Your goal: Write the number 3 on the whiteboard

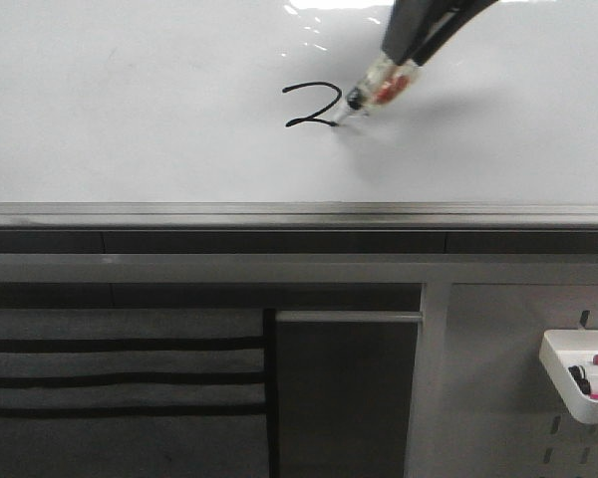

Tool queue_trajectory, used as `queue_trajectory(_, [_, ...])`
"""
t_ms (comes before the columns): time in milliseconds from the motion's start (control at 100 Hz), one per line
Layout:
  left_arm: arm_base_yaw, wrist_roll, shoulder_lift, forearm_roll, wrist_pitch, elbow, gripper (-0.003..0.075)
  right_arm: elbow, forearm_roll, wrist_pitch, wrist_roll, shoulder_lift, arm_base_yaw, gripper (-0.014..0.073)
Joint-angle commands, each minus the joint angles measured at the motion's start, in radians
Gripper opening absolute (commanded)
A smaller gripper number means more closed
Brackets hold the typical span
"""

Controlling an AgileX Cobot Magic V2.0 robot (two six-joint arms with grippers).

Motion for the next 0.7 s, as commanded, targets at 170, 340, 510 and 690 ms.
queue_trajectory(170, [0.001, -0.011, -0.002, -0.023, -0.062, -0.028, 0.041, 0.033, 0.019, -0.18, 0.002, -0.004, 0.06, 0.0003])
queue_trajectory(340, [0.001, -0.011, -0.002, -0.023, -0.062, -0.028, 0.041, -0.012, 0.035, -0.251, 0.002, 0.023, 0.1, 0.0003])
queue_trajectory(510, [-0.001, -0.003, -0.002, -0.025, -0.04, -0.028, 0.041, -0.005, 0.179, -0.065, -0.214, -0.092, 0.107, 0.0003])
queue_trajectory(690, [-0.001, 0.244, 0.043, -0.197, 0.073, -0.032, 0.041, 0.168, 0.313, 0.016, -0.466, -0.285, 0.109, 0.0003])
